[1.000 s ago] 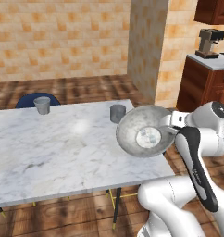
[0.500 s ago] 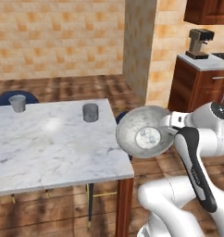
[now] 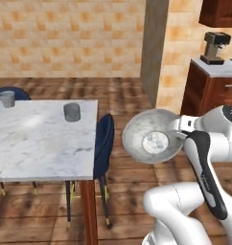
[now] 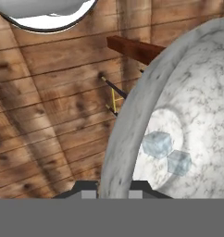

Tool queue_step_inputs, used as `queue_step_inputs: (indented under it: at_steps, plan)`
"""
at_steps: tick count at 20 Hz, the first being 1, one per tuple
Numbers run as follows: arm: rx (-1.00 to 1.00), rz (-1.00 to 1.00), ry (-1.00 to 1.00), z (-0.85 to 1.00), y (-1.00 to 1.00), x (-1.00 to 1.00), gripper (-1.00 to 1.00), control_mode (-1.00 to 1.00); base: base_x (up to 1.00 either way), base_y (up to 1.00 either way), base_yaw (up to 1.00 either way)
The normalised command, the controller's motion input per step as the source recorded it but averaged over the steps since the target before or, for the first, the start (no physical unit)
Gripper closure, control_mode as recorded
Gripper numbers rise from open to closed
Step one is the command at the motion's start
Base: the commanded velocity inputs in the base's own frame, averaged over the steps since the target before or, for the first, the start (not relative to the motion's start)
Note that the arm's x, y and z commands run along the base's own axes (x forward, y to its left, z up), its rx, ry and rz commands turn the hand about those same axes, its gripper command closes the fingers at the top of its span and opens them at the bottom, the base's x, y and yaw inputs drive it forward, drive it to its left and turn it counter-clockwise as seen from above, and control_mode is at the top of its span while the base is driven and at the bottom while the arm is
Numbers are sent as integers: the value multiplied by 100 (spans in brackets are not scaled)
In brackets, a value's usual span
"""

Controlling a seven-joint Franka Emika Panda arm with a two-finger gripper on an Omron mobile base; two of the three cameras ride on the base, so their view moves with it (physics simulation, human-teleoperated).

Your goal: There are four ice cubes in the ice bowl. Place two ice cubes in each glass of water.

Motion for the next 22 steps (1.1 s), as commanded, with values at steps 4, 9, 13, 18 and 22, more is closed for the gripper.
queue_step_inputs:
  at_steps: [4,9,13,18,22]
  plan:
    - [0,0,0,0,0,0,100,100,2,-71,40]
    - [0,0,0,0,0,0,100,100,35,-66,33]
    - [0,0,0,0,0,0,100,100,71,-48,11]
    - [0,0,0,0,0,0,100,100,56,-65,13]
    - [0,0,0,0,0,0,100,100,41,-81,24]
